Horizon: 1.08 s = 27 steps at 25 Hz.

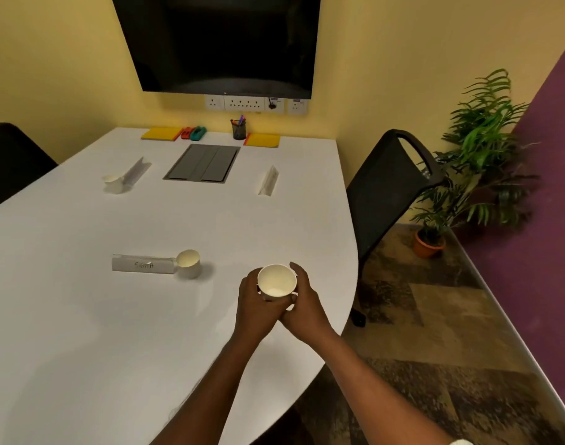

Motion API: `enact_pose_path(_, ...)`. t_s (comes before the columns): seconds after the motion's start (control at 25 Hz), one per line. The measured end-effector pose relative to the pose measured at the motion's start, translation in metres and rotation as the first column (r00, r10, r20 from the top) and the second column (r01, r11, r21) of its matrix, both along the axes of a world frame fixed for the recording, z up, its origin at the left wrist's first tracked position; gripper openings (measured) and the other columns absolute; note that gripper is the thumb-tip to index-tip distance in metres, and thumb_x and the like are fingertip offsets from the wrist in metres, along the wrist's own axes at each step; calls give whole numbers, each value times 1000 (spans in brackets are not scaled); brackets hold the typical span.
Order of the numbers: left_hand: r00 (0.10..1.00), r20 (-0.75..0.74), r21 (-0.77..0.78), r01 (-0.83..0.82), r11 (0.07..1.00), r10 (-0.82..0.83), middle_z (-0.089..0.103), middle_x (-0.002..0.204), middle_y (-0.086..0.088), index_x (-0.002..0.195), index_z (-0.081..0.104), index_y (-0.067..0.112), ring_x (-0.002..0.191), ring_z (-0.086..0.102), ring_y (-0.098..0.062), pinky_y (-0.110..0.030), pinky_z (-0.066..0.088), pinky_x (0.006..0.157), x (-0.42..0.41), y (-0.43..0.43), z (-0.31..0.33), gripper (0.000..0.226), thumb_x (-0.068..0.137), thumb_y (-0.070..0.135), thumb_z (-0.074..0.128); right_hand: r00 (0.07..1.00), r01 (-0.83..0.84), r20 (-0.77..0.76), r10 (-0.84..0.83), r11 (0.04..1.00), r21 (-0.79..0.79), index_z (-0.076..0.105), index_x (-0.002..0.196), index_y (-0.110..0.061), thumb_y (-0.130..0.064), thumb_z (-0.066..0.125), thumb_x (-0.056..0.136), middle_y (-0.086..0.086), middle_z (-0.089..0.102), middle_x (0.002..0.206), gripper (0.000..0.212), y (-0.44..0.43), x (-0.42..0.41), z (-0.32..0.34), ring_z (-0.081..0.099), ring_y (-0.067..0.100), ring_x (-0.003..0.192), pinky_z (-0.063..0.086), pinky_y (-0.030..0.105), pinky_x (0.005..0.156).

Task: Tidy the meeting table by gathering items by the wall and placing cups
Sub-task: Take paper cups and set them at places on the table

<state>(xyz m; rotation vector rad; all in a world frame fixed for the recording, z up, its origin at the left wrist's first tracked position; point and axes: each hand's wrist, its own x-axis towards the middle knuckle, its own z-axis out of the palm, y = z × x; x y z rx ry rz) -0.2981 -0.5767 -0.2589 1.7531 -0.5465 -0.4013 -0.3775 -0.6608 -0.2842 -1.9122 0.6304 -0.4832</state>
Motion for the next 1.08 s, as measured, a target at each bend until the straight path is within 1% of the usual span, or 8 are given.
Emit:
enact_pose_path(0.2,997,-9,-34,71,997,-71,55,122,4,120,51,27,112,55,-11,-29,49,91,-71,-60,15,70,55,28,78,1000,8,14,-7,999,-54,16,145,-36,-28,76,73,-30,55,106,95,-68,-66,17,57,5,108,47,16,85)
enact_pose_path(0.36,993,-69,-160,88,983,-100,59,123,4,122,53,23,113,55,-10,-27,48,93,-134,-123,30,61,65,36,72,999,36,22,-33,991,-127,19,142,-39,-43,74,74,-5,50,133,88,-139,-126,39,53,15,116,53,34,91)
enact_pose_path(0.48,987,-158,-235,-47,971,10,65,115,2,116,61,21,110,60,-16,-37,51,94,-163,-169,45,39,85,45,60,999,32,18,-30,986,-164,19,140,-40,-48,73,75,-2,46,135,85,-179,-154,57,49,15,117,51,30,91)
enact_pose_path(0.6,968,-208,-255,-193,947,141,68,103,4,105,65,24,100,63,-14,-35,53,87,-173,-222,59,32,93,47,46,999,16,44,-7,980,-196,20,142,-35,-44,75,76,0,44,139,86,-222,-161,74,45,17,124,48,34,98)
enact_pose_path(0.72,942,-236,-301,-303,904,238,69,92,10,92,68,30,87,66,-7,-23,52,72,-170,-269,70,29,92,49,46,998,1,57,13,970,-245,18,143,-32,-43,75,76,1,43,141,89,-262,-159,88,44,18,126,47,36,100)
enact_pose_path(0.88,896,-274,-367,-433,823,350,69,93,11,101,67,26,82,66,-6,-11,46,60,-156,-343,82,37,89,54,47,996,-45,58,65,952,-302,14,144,-35,-44,73,78,-1,39,145,89,-329,-142,105,42,18,129,45,34,102)
enact_pose_path(1.0,844,-347,-403,-527,748,408,71,88,11,93,69,27,75,68,-2,-10,47,52,-139,-402,95,39,86,58,47,996,-67,44,84,953,-296,10,145,-36,-45,71,79,0,38,146,90,-379,-124,118,41,16,130,42,30,102)
enact_pose_path(1.08,822,-356,-410,-566,716,446,72,90,8,94,70,26,78,69,-8,-14,49,54,-123,-437,105,45,82,62,45,993,-95,38,110,956,-277,8,144,-39,-45,70,80,0,37,147,90,-412,-108,127,41,16,129,41,28,101)
